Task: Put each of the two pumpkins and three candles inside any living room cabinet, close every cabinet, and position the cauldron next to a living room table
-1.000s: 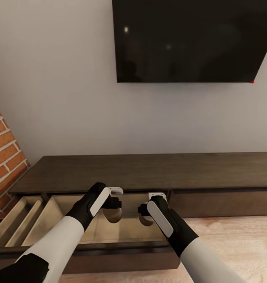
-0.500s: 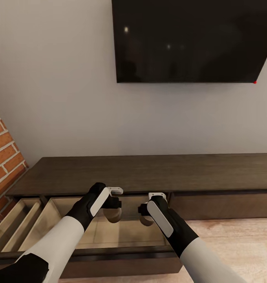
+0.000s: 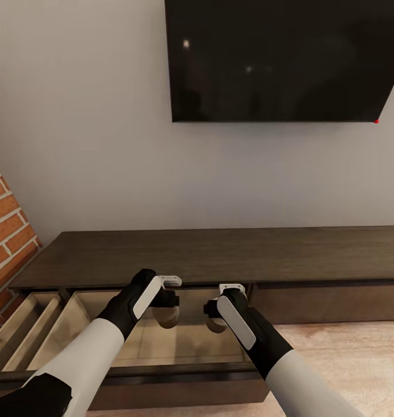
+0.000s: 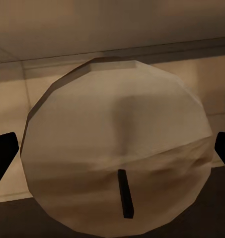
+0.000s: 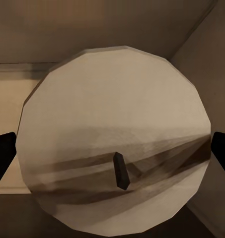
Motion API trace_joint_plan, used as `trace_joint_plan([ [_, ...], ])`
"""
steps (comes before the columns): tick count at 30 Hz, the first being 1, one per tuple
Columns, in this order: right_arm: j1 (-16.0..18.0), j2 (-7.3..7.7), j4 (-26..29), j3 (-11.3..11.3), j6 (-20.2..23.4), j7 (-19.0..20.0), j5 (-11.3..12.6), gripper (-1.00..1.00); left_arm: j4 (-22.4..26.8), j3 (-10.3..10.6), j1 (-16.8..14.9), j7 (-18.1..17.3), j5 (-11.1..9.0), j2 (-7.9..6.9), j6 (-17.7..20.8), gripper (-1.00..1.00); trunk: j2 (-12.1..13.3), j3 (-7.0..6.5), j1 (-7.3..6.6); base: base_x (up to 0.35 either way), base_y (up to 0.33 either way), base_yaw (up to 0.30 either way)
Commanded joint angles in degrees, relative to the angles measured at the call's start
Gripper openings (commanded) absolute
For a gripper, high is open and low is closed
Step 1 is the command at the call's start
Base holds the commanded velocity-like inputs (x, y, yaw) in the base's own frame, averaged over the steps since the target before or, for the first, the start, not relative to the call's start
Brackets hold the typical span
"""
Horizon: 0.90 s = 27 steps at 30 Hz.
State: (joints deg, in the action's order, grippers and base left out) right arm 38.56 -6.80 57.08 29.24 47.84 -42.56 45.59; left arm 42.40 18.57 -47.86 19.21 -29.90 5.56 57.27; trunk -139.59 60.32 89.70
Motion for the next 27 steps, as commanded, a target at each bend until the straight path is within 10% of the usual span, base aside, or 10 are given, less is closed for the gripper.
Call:
trace_joint_plan([
  [1, 0.06, 0.02, 0.05, 0.11, 0.07, -0.59, 0.55, -1.0, 0.05, 0.15, -0.04, 0.57, -0.6, -0.02, 0.12, -1.0, -0.02, 0.05, -0.01, 0.0, 0.0, 0.0],
  [3, 0.07, 0.03, 0.05, 0.11, 0.07, -0.59, 0.55, -1.0, 0.05, 0.16, -0.04, 0.57, -0.6, -0.02, 0.12, -1.0, -0.02, 0.05, -0.01, 0.0, 0.0, 0.0],
  [4, 0.05, 0.01, 0.05, 0.11, 0.07, -0.57, 0.55, 1.0, 0.05, 0.17, -0.04, 0.57, -0.6, -0.02, 0.12, -1.0, -0.02, 0.05, -0.01, 0.0, 0.0, 0.0],
  [14, 0.04, 0.0, 0.05, 0.11, 0.06, -0.57, 0.55, 1.0, 0.05, 0.23, -0.04, 0.57, -0.6, -0.02, 0.12, -1.0, -0.02, 0.05, -0.01, 0.0, 0.0, 0.0],
  [15, 0.03, -0.01, 0.05, 0.11, 0.06, -0.58, 0.55, 1.0, 0.05, 0.23, -0.04, 0.57, -0.6, -0.02, 0.12, 1.0, -0.02, 0.05, -0.01, 0.0, 0.0, 0.0],
  [27, 0.03, -0.06, 0.05, 0.11, 0.06, -0.58, 0.55, 1.0, 0.05, 0.32, -0.04, 0.57, -0.6, -0.02, 0.03, 1.0, -0.02, 0.05, -0.01, 0.0, 0.0, 0.0],
])
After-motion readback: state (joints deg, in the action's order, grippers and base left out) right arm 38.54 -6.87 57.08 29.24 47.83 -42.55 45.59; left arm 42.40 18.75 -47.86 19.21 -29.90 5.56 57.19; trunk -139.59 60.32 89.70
